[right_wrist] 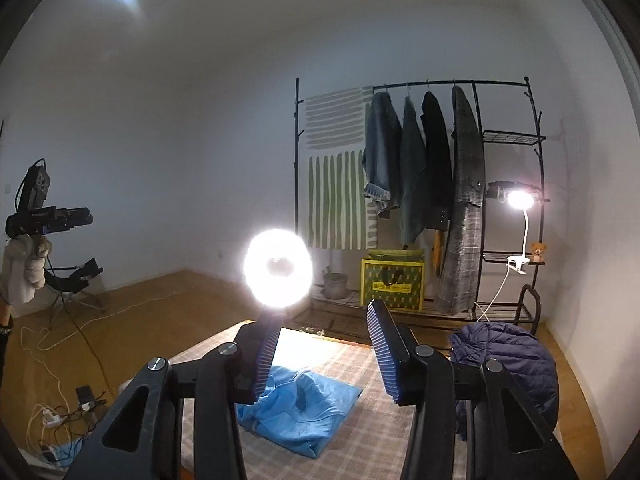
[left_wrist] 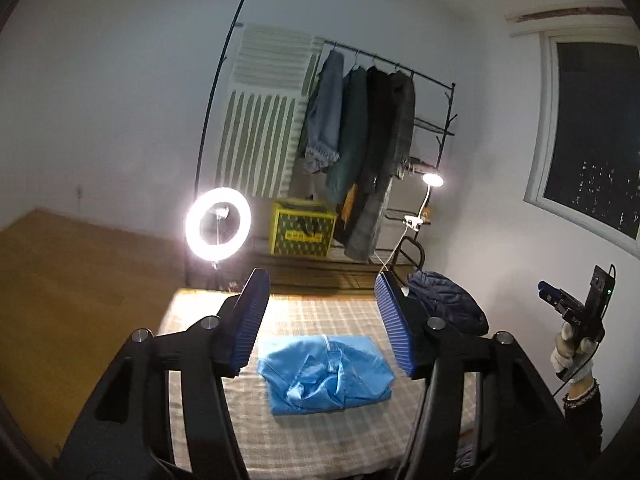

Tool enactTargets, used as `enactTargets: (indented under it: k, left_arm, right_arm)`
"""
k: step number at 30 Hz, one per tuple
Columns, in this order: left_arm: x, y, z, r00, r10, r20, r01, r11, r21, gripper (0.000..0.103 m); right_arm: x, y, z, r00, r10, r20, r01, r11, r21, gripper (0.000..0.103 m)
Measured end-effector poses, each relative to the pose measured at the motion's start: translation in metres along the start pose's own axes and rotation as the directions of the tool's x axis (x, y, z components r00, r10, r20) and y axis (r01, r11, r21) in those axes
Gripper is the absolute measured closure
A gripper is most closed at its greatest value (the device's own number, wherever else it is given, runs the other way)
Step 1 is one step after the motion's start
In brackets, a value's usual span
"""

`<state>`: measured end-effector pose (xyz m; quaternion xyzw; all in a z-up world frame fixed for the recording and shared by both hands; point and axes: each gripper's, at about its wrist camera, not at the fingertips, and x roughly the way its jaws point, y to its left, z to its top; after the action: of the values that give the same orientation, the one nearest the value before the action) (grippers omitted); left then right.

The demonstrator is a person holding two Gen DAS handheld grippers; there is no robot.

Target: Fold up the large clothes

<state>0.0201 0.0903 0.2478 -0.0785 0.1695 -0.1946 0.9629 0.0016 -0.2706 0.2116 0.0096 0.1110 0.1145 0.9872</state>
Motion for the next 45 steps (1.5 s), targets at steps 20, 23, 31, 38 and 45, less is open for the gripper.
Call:
enactTargets:
  k: [20, 23, 31, 38, 45]
  left_arm:
    - [0.32, 0.111, -0.284, 0.825, -0.297, -0.481, 0.013, 0.861, -0.509, 0.046]
    - [0.337, 0.126, -0.301, 0.819, -0.356, -0.45, 0.0, 0.785, -0.62, 0.046]
    - [0.347, 0.124, -0.307, 0.817, -0.37, -0.442, 0.023, 0.787, -0.617, 0.095]
    - [0.32, 0.115, -0.309, 0.829, -0.361, -0.428, 0.07, 0.825, -0.56, 0.098]
    - [0.316, 0.108, -0.325, 0.84, -0.31, -0.445, 0.047, 0.859, -0.511, 0.09]
  right_arm:
    - [0.25, 0.101, -0.248, 0.862, 0.043, -0.506, -0.2, 0.945, -0.26, 0.045]
    - [0.271, 0.112, -0.266, 0.849, 0.028, -0.528, -0.226, 0.922, -0.315, 0.045]
    - [0.297, 0.118, -0.285, 0.843, -0.075, -0.532, -0.205, 0.87, -0.448, 0.099]
    - [0.262, 0.105, -0.286, 0.884, -0.073, -0.461, -0.175, 0.864, -0.473, 0.103]
    - [0.256, 0.111, -0.298, 0.852, -0.106, -0.512, -0.17, 0.87, -0.462, 0.085]
